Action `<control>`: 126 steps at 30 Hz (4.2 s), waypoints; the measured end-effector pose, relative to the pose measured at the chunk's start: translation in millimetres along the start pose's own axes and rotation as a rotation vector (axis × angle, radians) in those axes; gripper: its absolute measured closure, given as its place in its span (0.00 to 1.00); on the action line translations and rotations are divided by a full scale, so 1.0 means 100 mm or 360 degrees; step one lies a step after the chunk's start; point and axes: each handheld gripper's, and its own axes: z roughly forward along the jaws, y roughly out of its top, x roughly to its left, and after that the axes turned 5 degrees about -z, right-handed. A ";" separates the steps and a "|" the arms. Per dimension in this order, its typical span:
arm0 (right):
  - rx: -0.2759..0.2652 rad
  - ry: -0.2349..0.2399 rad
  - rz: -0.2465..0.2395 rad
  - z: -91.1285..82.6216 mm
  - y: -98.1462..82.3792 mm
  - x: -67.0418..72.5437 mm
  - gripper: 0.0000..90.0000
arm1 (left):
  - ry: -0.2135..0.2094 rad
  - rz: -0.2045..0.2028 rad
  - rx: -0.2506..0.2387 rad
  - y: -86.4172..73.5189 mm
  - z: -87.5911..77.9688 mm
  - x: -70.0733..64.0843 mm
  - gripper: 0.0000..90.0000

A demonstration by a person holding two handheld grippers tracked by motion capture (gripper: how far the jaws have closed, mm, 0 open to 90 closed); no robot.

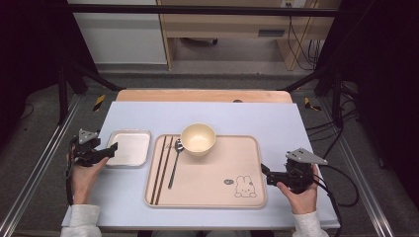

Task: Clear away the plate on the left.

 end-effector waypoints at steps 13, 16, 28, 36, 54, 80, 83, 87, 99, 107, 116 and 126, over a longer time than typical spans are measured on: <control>0.0013 -0.0005 -0.0002 0.02 0.00 0.00 0.01 | 0.0050 -0.0055 0.0094 -0.08 0.20 0.16 0.56; 0.0010 -0.0008 -0.0004 0.02 0.00 0.00 0.01 | 0.0059 -0.0045 0.0092 -0.08 0.23 0.16 0.61; 0.0024 -0.0013 -0.0009 0.03 -0.01 0.00 0.01 | 0.0027 -0.0086 0.0134 -0.10 0.32 0.22 0.74; 0.0030 -0.0019 -0.0012 0.04 -0.01 -0.01 0.01 | -0.0012 -0.0137 0.0145 -0.10 0.32 0.24 0.87; 0.0031 -0.0019 -0.0011 0.05 -0.01 -0.01 0.01 | -0.0040 -0.0310 0.0110 -0.07 0.20 0.24 0.95; 0.0017 -0.0018 -0.0006 0.02 -0.01 -0.02 0.01 | -0.0044 -0.0279 -0.0172 0.05 -0.23 0.10 0.99; 0.0018 -0.0018 0.0003 0.01 -0.01 -0.02 0.01 | -0.0064 -0.0278 -0.0205 0.07 -0.30 0.08 0.99; 0.0014 -0.0017 0.0002 0.01 -0.01 -0.02 0.01 | -0.0079 -0.0264 -0.0240 0.11 -0.36 0.03 0.99; 0.0002 -0.0012 0.0003 0.00 -0.01 -0.02 0.01 | -0.0128 -0.0209 -0.0323 0.19 -0.55 -0.11 0.99; 0.0007 -0.0015 0.0006 -0.01 0.00 -0.02 0.01 | -0.0178 -0.0179 -0.0365 0.24 -0.62 -0.23 0.99; 0.0000 -0.0021 0.0005 -0.02 0.00 -0.03 0.01 | -0.0243 -0.0096 -0.0393 0.29 -0.70 -0.45 0.99; 0.0000 -0.0023 0.0005 -0.02 0.00 -0.02 0.01 | -0.0310 -0.0024 -0.0377 0.30 -0.69 -0.66 0.99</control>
